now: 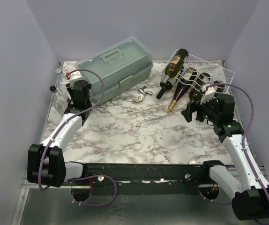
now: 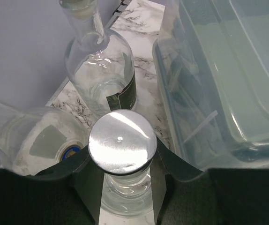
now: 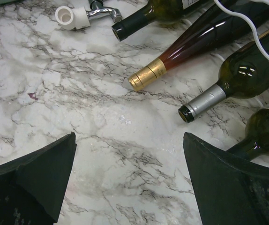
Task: Take the wine bottle off the wine rack
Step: Move the wine bottle to the center of the board.
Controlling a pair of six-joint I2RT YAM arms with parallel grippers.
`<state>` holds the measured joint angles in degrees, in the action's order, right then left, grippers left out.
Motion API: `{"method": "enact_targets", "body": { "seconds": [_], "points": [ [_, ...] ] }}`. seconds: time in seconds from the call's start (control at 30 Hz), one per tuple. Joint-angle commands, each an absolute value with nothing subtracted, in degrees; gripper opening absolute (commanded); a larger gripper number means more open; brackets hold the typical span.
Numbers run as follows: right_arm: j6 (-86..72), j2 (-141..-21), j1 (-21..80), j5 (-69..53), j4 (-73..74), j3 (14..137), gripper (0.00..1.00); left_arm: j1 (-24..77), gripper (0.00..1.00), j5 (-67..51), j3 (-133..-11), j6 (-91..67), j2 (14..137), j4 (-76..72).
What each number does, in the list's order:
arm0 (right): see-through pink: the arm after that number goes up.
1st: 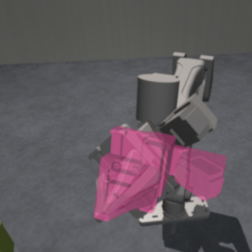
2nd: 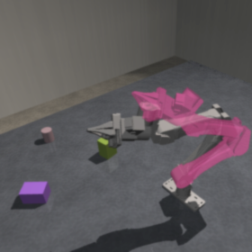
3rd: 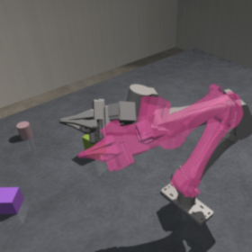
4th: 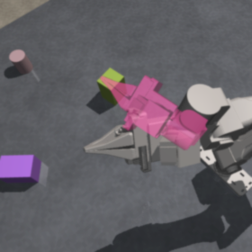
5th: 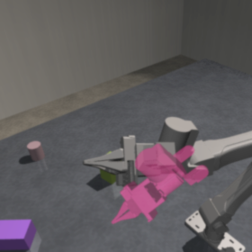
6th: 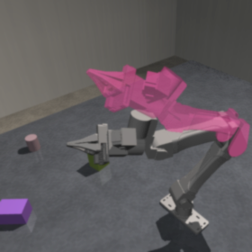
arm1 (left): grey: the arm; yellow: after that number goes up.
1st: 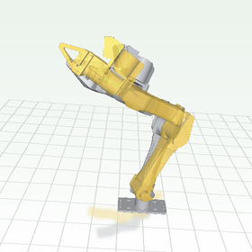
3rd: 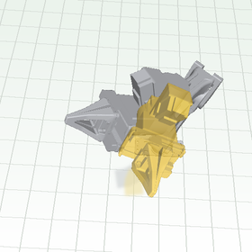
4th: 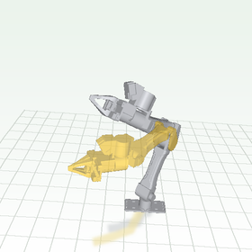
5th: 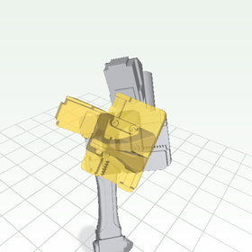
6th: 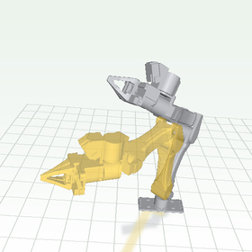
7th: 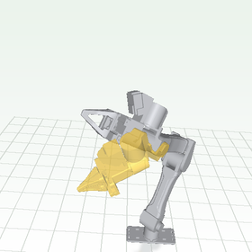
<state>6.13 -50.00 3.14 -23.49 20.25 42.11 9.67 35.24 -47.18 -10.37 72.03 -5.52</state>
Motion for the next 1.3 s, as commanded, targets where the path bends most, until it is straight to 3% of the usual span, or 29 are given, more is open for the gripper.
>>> {"method": "enact_targets", "body": {
  "seconds": [0.0,0.43,0.63,0.7,0.97,1.27],
  "points": [
    [7.29,-50.28,2.9,-23.22,19.34,42.6,0.99,8.04,0.0,34.74,-52.43,-7.85,72.67,-14.69],
    [7.38,-50.7,2.89,-23.14,19.34,42.54,1.0,4.44,0.0,30.45,-55.28,-8.33,76.75,-15.8],
    [7.38,-50.86,2.85,-23.06,19.34,42.55,1.0,3.6,0.1,30.05,-55.15,-8.7,77.43,-16.0],
    [7.39,-50.84,2.86,-23.1,19.3,42.53,1.0,3.52,0.17,30.12,-55.02,-8.79,77.19,-16.08],
    [7.47,-51.12,2.9,-22.98,19.34,42.6,1.0,3.53,0.61,29.88,-54.17,-9.31,74.19,-16.01],
    [7.54,-51.11,2.9,-23.02,19.36,42.5,1.0,3.52,0.93,26.4,-51.5,-11.12,65.92,-14.94]
  ]
}}
